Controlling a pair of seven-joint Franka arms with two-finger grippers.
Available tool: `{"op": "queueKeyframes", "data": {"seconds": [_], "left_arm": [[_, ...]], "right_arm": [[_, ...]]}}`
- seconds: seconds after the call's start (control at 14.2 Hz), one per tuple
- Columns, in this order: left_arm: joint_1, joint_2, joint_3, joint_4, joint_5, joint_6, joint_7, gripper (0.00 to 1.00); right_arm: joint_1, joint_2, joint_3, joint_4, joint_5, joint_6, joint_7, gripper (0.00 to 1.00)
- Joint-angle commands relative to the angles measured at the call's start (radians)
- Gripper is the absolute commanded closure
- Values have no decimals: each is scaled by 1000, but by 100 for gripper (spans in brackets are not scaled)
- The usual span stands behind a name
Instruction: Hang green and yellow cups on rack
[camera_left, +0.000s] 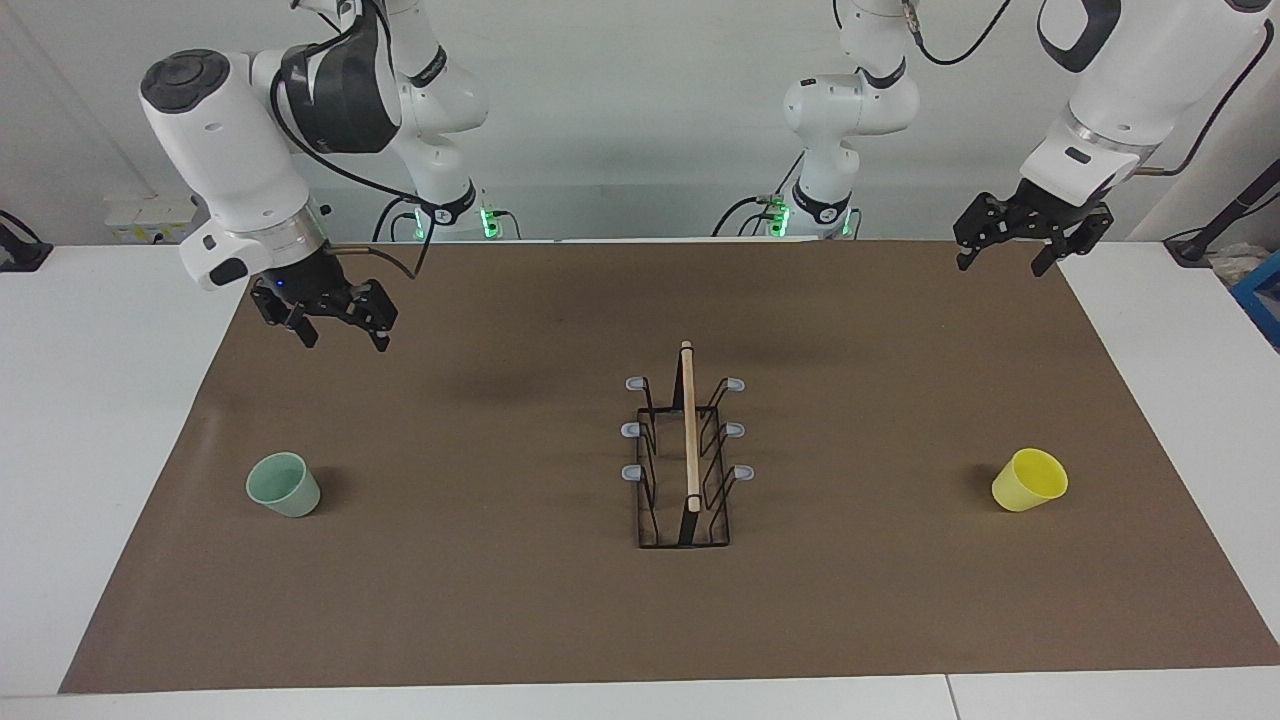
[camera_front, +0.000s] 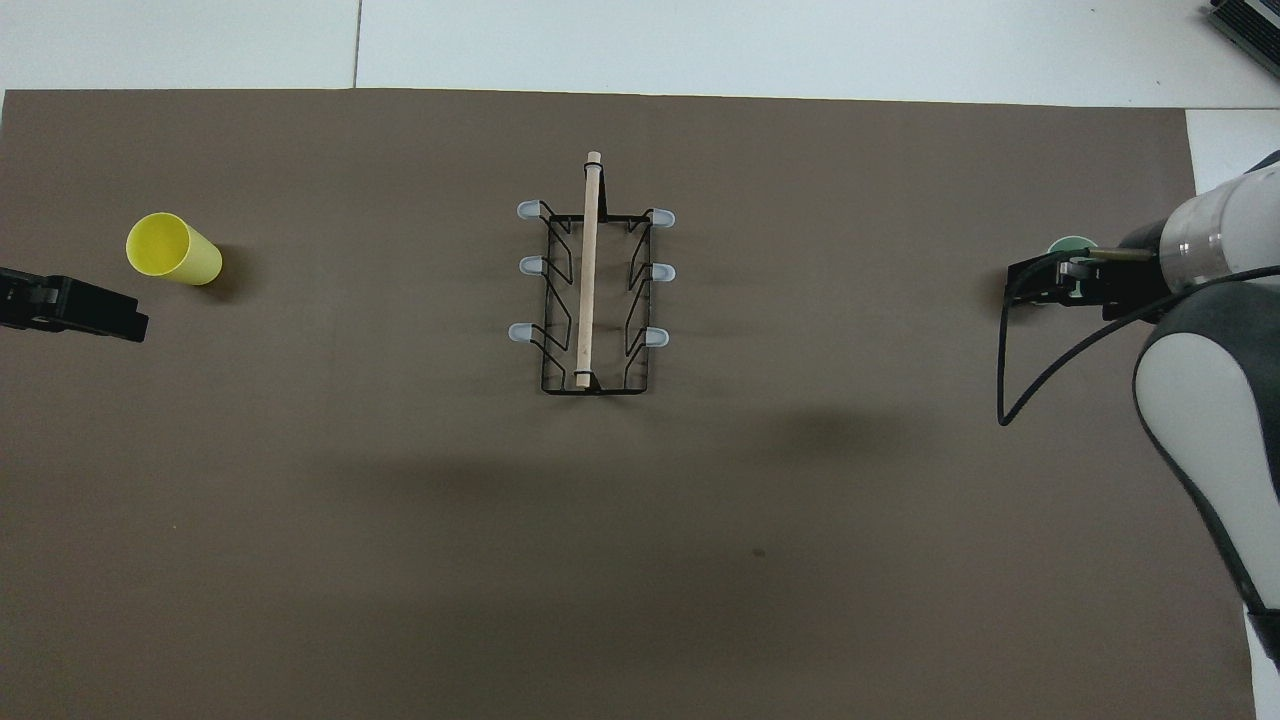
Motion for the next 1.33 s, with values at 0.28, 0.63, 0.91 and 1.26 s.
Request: {"op": "queueKeyframes", "data": {"seconds": [0.28,0.63,0.91,1.26], "left_arm": [[-5,-30,1,-39,-5,11,-1,0],[-3,-27,3,-37,-5,14,-3,0],[14,-14,7,-28,-17,12,-32,0],[32,89,20,42,-77,20,-128,1]], "right_arm": [[-9,4,3,14,0,-17,-18,0],[-9,4,3,12,0,-17,-18,0],[-9,4,3,12,0,-17,-18,0],[-9,4,1,14,0,-16,-18,0]]}}
